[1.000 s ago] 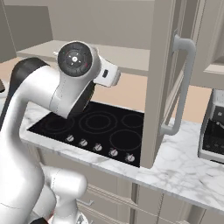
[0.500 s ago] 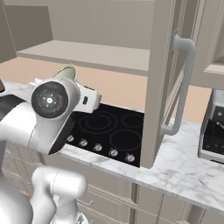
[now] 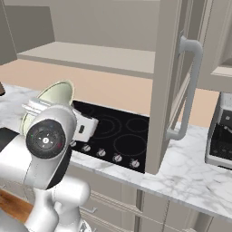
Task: Move the bowls from the cabinet to the plates on the dining table.
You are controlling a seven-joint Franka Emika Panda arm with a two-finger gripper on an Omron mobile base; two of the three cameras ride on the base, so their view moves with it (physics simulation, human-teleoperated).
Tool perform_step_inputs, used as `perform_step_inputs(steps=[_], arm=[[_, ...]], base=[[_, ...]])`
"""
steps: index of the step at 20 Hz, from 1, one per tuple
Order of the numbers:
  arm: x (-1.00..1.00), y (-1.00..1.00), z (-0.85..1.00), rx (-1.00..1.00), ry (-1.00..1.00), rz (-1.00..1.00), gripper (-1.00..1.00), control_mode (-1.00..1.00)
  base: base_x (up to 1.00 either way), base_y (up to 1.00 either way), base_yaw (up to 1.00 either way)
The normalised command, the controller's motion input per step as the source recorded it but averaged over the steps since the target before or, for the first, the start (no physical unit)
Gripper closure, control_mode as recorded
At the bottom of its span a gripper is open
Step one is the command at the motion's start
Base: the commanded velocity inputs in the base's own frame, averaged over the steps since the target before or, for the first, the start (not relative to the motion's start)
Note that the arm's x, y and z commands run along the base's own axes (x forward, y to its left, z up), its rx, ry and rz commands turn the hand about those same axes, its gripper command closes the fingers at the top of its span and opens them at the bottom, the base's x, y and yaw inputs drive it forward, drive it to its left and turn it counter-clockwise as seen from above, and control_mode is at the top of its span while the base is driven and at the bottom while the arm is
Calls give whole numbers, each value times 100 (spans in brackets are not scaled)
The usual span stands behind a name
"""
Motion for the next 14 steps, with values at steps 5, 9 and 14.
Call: perform_step_inputs(steps=[5,9,14], arm=[[-21,0,-17,20,5,0,100,-100],[-17,0,-17,21,6,0,100,-100],[-2,-1,-9,11,6,1,100,-100]], base=[[0,0,0],[0,0,0],[0,0,0]])
